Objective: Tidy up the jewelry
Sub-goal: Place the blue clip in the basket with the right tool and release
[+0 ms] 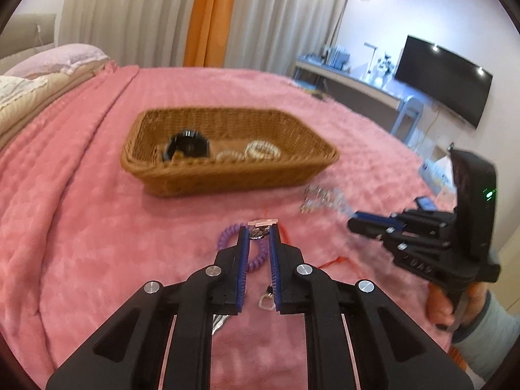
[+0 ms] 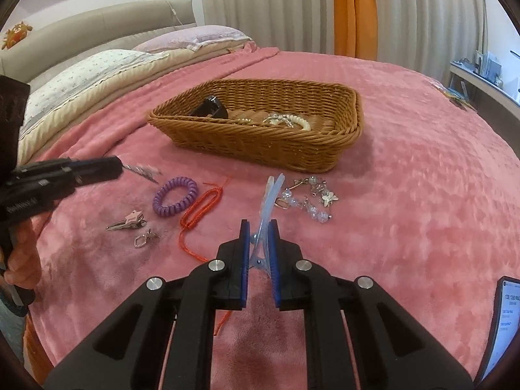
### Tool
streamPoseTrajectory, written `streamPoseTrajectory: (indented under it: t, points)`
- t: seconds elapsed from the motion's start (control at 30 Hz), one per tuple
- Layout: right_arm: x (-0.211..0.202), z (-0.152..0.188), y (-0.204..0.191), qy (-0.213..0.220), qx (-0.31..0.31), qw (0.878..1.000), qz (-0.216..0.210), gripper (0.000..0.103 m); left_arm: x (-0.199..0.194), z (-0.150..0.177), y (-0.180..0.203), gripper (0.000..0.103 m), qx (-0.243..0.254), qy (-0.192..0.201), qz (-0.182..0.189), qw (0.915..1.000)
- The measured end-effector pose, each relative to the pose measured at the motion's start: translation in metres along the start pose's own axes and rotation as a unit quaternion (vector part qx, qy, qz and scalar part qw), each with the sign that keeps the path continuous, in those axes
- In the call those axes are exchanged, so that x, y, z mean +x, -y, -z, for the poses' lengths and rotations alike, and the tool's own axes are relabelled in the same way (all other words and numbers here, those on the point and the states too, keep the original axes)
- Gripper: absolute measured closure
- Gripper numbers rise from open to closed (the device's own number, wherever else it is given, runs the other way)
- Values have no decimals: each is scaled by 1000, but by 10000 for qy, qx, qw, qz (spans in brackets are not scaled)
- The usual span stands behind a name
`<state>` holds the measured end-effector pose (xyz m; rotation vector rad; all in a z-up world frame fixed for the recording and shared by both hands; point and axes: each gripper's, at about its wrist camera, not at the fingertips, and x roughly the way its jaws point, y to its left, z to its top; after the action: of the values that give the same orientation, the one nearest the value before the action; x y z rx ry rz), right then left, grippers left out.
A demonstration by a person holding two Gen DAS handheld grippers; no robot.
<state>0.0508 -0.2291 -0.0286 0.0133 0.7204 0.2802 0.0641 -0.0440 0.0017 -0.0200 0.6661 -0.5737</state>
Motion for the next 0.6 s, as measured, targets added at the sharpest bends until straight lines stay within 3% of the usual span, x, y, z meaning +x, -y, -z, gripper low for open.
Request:
streamPoseTrajectory:
  t: [0.13,0.33,0.6]
  points:
    - [-16,-12,0,208,19,9998,-17,94,-12,-13,4,92,3,261,37,9997]
    - [-39,-59,0,594,-134,9981,31,94,-20,-49,7,92,6,678,38,9977]
    - [0,-127,20,523,87,9986,-23,94,13,-107,4,92,-19,896,-104,9959]
